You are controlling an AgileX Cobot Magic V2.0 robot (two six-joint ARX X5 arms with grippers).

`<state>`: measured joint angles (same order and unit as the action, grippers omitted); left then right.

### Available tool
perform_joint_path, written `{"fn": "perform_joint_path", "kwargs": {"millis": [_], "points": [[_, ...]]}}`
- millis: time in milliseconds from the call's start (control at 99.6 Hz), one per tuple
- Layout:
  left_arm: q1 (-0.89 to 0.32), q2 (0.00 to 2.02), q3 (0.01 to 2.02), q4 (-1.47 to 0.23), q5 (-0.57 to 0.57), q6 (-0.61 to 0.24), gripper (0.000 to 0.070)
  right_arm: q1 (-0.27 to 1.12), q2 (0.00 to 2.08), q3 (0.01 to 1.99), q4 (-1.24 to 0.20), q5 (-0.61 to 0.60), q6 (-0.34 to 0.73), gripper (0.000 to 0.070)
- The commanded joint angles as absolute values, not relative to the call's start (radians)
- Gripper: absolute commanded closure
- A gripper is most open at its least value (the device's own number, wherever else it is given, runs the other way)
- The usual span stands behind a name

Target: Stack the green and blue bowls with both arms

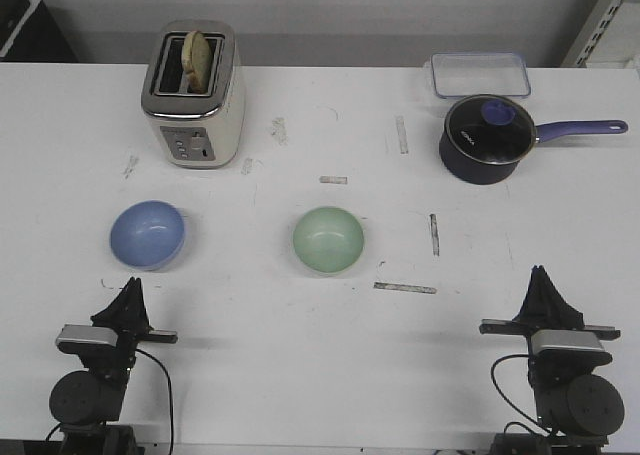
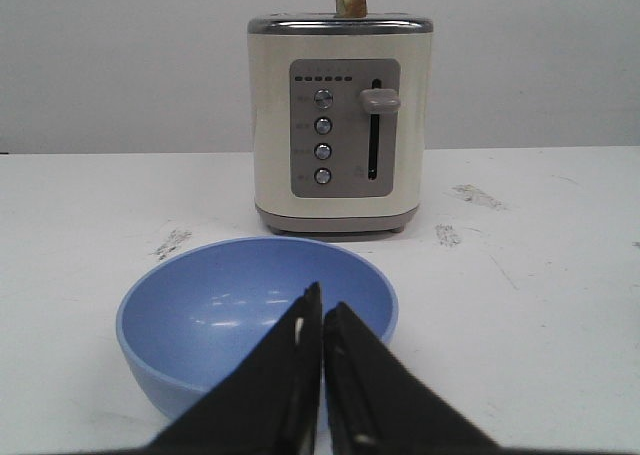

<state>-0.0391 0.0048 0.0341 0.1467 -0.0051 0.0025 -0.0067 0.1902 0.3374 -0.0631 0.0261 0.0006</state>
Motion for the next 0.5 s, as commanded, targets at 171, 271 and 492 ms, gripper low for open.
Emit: {"fn": "perform_joint_path", "kwargs": {"millis": [171, 271, 492], "points": [[-0.038, 0.003, 0.012, 0.16, -0.01, 0.008, 0.0697, -0.005, 0.189, 0.334, -0.053, 0.026, 0.011, 0.069], [-0.038, 0.003, 0.012, 0.158, -0.01, 0.008, 0.0697, -0.005, 0.189, 0.334, -0.053, 0.026, 0.011, 0.069], [-0.038, 0.003, 0.028, 0.16, -0.012, -0.02, 0.0698, -0.005, 0.189, 0.334, -0.053, 0.026, 0.011, 0.069]]}}
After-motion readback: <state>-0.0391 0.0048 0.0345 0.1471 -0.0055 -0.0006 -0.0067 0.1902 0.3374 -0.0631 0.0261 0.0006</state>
